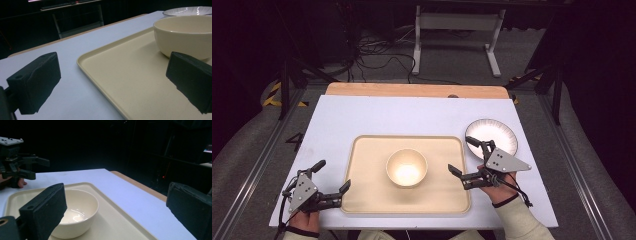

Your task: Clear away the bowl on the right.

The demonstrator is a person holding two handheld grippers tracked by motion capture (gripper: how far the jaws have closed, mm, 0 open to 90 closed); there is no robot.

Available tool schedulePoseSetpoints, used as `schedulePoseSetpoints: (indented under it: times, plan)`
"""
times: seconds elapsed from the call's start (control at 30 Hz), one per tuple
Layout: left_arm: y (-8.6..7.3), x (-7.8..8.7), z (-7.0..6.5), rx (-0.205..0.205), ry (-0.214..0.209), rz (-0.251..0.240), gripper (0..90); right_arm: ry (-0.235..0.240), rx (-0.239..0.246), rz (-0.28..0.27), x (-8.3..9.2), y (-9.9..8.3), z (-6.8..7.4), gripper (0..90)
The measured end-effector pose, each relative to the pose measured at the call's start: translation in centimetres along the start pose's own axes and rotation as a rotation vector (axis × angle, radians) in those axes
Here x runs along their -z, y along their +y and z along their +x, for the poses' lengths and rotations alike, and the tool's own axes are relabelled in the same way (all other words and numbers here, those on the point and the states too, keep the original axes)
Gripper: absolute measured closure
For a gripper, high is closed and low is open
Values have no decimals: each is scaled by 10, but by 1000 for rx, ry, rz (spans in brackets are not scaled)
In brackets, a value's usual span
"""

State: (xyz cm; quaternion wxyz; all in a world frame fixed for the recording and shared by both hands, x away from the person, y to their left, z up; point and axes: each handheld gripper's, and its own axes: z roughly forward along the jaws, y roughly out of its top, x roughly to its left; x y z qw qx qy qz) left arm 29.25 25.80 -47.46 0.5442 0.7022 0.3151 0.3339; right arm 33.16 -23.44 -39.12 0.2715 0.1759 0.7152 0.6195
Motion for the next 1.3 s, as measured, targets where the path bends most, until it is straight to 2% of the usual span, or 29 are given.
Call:
schedulePoseSetpoints:
  times: [0.1, 0.33, 0.4, 0.43, 0.5, 0.77, 1.03, 1.3]
  plan:
    - [0, 0, 0, 1, 1, 0, 2, -25, 27, -7, 4, -5, 2, 26]
    - [0, 0, 0, 2, -3, -1, 3, -55, 31, -39, 14, -16, 5, 19]
    - [0, 0, 1, 4, -3, 0, 3, -76, 29, -63, 17, -23, 7, 11]
    - [0, 0, 0, 3, -1, 0, 3, -92, 44, -59, 19, -29, 10, 6]
    - [0, 0, 0, 0, -2, 2, 3, -92, 43, -55, 19, -32, 11, 6]
    - [0, 0, 1, 4, -3, -2, 3, -98, 9, -33, 27, -53, 9, 0]
    - [-1, 1, 1, 15, -4, -11, 3, -116, -24, 5, 26, -66, 5, 1]
    - [-1, 2, 0, 3, -4, -15, 3, -118, -50, 13, 26, -68, 3, 1]
